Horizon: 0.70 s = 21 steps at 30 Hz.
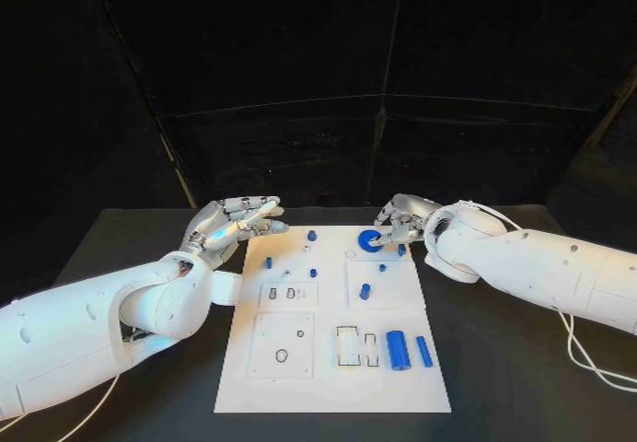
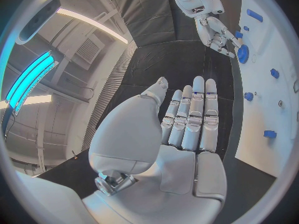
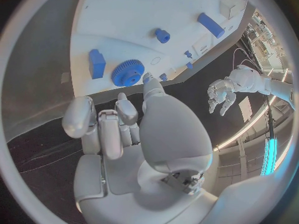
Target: Assemble the parts on the task board
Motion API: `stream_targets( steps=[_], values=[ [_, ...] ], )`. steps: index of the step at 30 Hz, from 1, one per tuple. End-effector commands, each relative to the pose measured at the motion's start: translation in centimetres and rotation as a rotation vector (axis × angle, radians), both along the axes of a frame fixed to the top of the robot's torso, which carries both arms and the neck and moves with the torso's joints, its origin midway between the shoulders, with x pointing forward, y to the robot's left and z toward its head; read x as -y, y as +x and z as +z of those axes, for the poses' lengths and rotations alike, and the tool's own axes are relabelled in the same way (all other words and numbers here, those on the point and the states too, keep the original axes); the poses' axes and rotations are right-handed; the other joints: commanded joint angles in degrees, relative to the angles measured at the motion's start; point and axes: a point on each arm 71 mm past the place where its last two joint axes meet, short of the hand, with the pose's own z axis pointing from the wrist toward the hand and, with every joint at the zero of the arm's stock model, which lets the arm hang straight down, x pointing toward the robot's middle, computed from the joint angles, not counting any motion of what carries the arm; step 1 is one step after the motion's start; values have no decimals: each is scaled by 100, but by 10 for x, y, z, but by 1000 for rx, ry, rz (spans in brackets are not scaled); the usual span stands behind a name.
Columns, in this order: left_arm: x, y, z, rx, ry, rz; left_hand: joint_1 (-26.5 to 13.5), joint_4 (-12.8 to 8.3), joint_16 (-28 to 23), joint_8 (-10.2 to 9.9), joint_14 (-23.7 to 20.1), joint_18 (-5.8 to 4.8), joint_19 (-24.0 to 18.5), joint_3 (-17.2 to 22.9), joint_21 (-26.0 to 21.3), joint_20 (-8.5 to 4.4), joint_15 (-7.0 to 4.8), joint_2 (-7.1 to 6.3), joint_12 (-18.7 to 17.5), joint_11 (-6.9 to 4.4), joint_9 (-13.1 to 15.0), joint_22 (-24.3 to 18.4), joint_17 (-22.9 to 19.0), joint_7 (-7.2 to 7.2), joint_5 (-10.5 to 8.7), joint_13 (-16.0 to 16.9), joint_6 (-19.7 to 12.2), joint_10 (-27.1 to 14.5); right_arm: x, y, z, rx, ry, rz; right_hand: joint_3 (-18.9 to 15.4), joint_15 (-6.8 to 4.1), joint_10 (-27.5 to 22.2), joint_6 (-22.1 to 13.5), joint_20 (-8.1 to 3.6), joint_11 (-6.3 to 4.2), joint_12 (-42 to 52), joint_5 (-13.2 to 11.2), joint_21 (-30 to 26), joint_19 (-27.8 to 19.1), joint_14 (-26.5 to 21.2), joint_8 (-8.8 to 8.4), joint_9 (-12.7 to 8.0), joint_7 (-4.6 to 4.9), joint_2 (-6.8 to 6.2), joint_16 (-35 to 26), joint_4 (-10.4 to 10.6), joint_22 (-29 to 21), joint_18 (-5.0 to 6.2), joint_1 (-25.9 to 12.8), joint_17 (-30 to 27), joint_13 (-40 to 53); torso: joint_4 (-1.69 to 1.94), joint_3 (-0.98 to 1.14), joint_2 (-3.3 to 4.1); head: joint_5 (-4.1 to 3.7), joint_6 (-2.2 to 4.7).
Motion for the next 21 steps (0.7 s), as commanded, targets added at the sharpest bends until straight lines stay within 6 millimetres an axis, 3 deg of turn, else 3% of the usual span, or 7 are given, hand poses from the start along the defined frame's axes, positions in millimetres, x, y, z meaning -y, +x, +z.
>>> stream_targets(
  steps=[1, 8, 21],
  values=[
    [2, 0, 1, 4, -10, -11, -7, -37, -32, -42, 41, 75, 41, 11, -30, 16, 6, 57, -41, 38, -7, -12, 9, 19, 7, -6, 3, 12, -1, 1, -2, -35, -31, -15, -12, 40, 135, -19, 1, 6, 214, 36, 63, 75, 386, 54, -1, 4, 16, 80, 53, 89, -106, 95, 301, 279, 1, -9, -1, 6, -14],
    [2, 1, 1, 2, -9, -12, -7, -37, -32, -42, 41, 75, 41, 11, -30, 16, 6, 57, -41, 38, -7, -12, 9, 19, 7, -6, 3, 12, -10, 2, -3, -29, -79, 13, -141, 50, 957, 49, 22, 5, 1277, 23, 291, 239, 477, 155, -2, -10, 91, 318, 114, 491, -178, 192, 900, 1733, -4, -7, -2, 22, -46],
    [2, 2, 0, 0, -9, -14, -3, -42, -37, -46, 43, 76, 44, 12, -35, 16, 5, 61, -45, 37, -7, -16, 11, 18, 7, -6, 5, 15, -12, 1, -4, -25, -143, 25, -71, 49, 1159, 176, 16, -7, 1517, 4, 405, 321, 510, 215, -1, -31, 234, 393, 13, 690, -210, 390, 1106, 2092, 2, -10, -3, 37, -83]
  ],
)
